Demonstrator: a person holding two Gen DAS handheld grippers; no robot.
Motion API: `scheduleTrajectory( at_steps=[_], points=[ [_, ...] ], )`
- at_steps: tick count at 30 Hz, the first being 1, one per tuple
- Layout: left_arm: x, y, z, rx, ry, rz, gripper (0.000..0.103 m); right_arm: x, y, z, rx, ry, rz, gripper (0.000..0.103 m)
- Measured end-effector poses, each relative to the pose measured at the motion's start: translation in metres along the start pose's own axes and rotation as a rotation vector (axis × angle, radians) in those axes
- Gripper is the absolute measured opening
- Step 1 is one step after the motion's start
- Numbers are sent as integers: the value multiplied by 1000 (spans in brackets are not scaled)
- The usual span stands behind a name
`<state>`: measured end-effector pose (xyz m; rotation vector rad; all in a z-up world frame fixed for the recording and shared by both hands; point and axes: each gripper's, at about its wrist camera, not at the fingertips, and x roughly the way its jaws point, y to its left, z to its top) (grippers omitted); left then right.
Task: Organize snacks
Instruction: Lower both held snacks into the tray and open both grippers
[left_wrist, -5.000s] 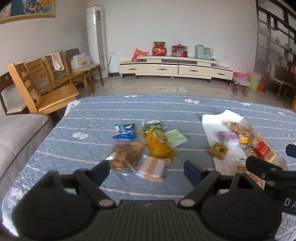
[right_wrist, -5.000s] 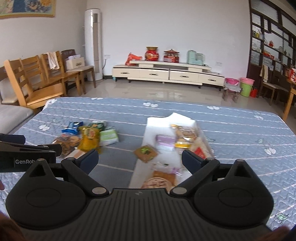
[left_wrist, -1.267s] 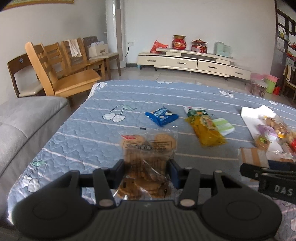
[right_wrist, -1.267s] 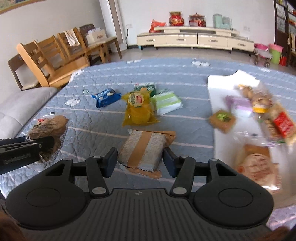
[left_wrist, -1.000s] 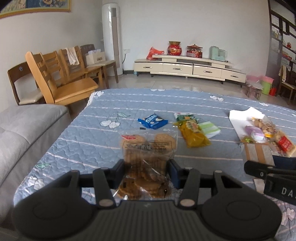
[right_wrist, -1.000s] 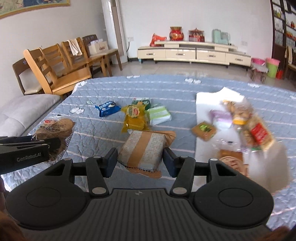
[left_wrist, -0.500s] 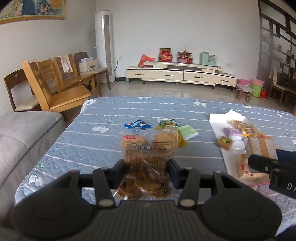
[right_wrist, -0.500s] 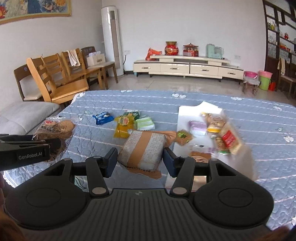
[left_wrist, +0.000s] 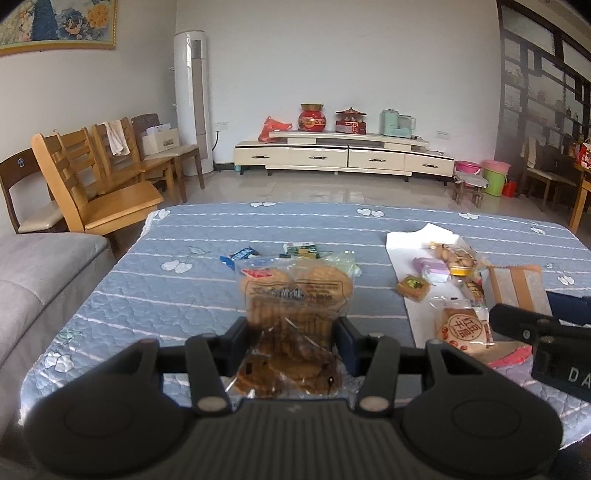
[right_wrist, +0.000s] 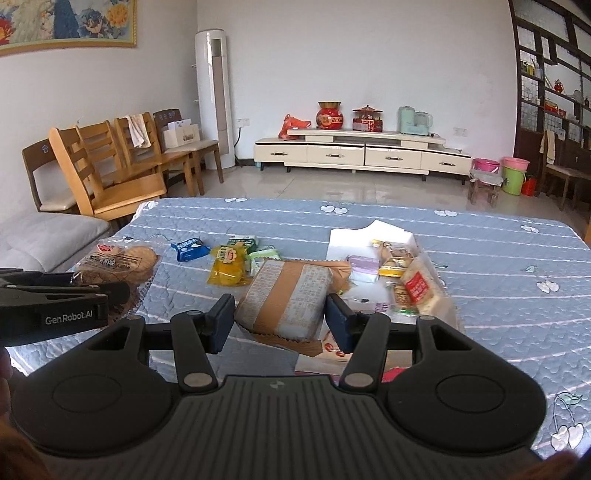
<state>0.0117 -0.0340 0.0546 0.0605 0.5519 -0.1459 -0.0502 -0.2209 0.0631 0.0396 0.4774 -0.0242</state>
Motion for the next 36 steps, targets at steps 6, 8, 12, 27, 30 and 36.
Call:
scheduleTrajectory(
  at_steps=[6, 8, 12, 27, 30, 36],
  points=[
    [-1, -11, -2, 11, 0, -20, 50, -6, 1, -2, -2, -10, -19, 67],
    [0, -15, -2, 15, 0, -27, 50, -8, 0, -2, -4, -15, -30, 67],
    [-1, -23, -2, 22, -1, -43, 50, -12, 0, -2, 2, -24, -45, 67],
    [-1, -55, 5, 55, 1, -121, 50, -22, -7, -1, 20, -39, -109, 67],
    [-1, -62, 9, 61, -5, -135, 50, -25, -10, 1, 25, -46, -124, 67],
    [2, -76, 14, 78, -10, -159, 50, -28, -18, 0, 51, -60, -166, 67]
  ],
)
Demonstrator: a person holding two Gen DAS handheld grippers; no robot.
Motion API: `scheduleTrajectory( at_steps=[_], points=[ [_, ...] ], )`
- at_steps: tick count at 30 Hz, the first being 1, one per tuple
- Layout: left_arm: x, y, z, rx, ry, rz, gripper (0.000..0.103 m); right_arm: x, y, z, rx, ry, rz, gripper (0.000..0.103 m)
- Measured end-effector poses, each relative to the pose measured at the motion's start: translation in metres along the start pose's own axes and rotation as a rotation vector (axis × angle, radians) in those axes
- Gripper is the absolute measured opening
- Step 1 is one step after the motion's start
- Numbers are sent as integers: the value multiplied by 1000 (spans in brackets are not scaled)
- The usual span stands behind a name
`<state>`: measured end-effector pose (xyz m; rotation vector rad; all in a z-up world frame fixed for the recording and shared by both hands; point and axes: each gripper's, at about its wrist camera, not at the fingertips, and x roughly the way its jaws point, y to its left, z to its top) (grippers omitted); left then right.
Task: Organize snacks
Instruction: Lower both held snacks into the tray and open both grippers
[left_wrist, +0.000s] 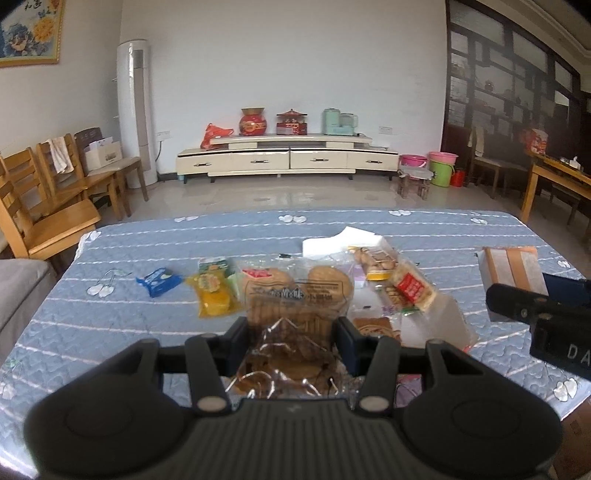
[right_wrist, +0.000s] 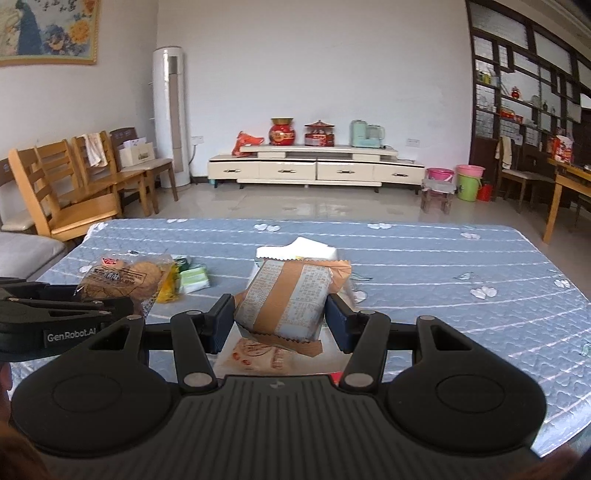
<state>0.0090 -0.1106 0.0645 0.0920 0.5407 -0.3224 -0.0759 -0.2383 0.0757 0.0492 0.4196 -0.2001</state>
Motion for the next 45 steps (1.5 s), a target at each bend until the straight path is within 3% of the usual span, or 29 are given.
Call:
scheduleTrajectory(
  at_steps=[10, 30, 45],
  points=[
    [10, -14, 10, 16, -4, -23, 50, 2, 0, -2, 27, -2, -37, 67],
    [40, -37, 33, 44, 3, -38, 50, 28, 11, 13, 14, -12, -11, 67],
    [64, -44, 39, 50, 29, -38, 50, 39, 4, 0, 45, 37, -23, 67]
  ],
)
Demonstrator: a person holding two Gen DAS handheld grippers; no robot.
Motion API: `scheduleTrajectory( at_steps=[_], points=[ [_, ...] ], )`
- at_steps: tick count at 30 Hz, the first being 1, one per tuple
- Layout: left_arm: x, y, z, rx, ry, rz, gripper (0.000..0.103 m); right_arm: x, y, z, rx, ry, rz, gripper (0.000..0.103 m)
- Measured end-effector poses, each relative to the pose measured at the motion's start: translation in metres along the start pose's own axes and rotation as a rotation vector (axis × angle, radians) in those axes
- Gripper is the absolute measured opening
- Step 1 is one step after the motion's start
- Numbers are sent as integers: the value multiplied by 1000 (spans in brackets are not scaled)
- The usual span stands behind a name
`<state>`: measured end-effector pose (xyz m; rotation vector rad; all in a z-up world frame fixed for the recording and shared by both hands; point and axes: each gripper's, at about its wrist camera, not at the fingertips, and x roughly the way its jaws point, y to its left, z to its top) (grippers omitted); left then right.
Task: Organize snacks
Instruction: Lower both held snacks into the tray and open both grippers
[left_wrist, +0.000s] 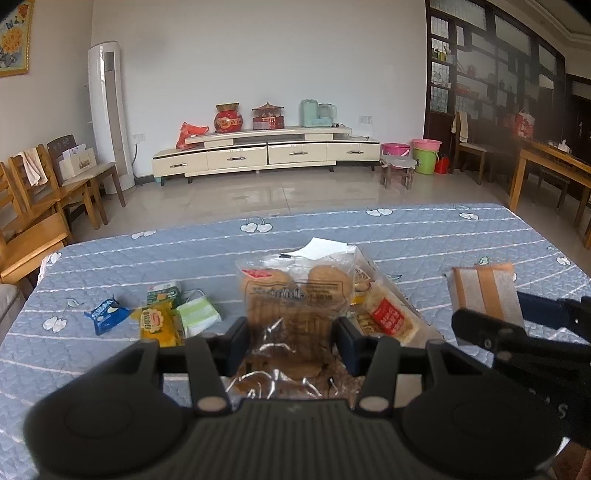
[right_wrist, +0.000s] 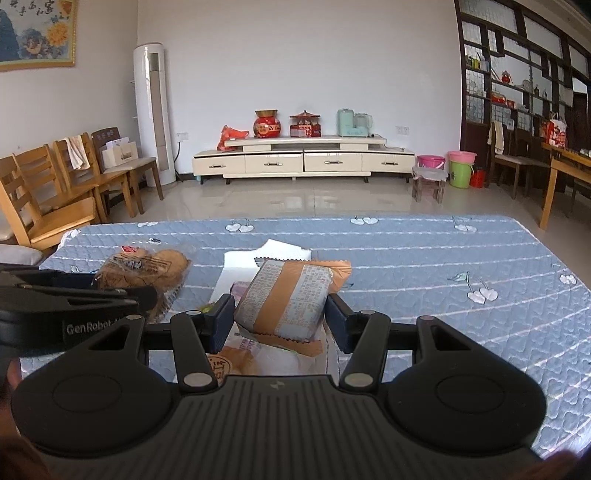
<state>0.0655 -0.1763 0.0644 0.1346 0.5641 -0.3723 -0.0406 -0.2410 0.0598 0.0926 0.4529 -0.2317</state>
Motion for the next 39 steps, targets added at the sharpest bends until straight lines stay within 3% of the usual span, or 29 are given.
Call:
scheduleTrajectory(
  at_steps=[26, 27, 28, 29, 39],
  points=[
    [51, -4, 8, 4, 54, 4, 50, 48, 4, 0, 28, 99, 8, 69],
    [54, -3, 8, 6, 56, 4, 50, 48, 3, -1, 26, 95, 12, 73],
    [57, -4, 9, 7, 58, 3, 50, 48, 3, -1, 24, 93, 11, 95],
    [60, -4, 10, 8, 60, 0, 50, 47, 3, -1, 23, 84, 3, 101],
    [88, -24, 17, 27, 89, -84, 53, 43, -1, 4, 31, 36, -55, 103]
  ],
)
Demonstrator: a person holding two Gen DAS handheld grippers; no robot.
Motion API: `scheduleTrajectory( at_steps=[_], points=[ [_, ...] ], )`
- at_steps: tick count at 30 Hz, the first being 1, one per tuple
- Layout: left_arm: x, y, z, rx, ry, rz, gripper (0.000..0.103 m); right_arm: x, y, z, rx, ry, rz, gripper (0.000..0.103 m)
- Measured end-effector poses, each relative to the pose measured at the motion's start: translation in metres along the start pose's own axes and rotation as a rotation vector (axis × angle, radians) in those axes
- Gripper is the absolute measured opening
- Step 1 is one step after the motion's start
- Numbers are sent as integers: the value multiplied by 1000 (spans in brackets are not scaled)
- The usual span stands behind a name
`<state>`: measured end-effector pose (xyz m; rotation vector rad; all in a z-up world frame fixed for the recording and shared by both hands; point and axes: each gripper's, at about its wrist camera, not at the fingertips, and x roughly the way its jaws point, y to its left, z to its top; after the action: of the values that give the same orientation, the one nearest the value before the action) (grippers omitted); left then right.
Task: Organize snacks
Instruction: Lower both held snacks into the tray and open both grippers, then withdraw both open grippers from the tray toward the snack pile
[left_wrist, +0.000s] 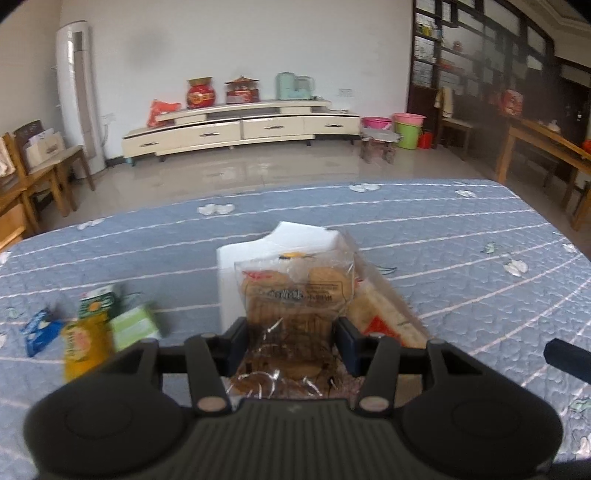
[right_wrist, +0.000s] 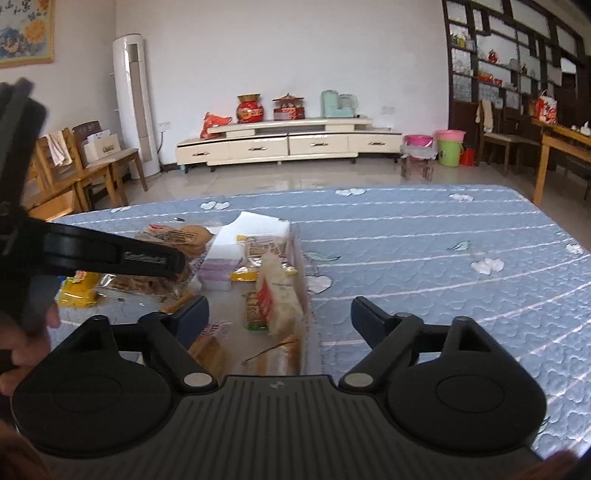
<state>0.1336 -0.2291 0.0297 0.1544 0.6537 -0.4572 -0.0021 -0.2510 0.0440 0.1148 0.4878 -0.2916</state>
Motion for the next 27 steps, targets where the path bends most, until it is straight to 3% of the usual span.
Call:
scheduleTrajectory(
  at_steps=[3, 13, 27],
  points=[
    [-4, -4, 0, 6, -14, -10, 73, 1, 3, 1, -26, -16, -26, 103],
    [-40, 18, 0, -24, -37, 62, 76, -10, 25, 6, -85, -71, -51, 103],
    [-95, 90, -19, -118, -61, 202, 79, -7, 79, 15, -115, -23, 54, 103]
  ],
)
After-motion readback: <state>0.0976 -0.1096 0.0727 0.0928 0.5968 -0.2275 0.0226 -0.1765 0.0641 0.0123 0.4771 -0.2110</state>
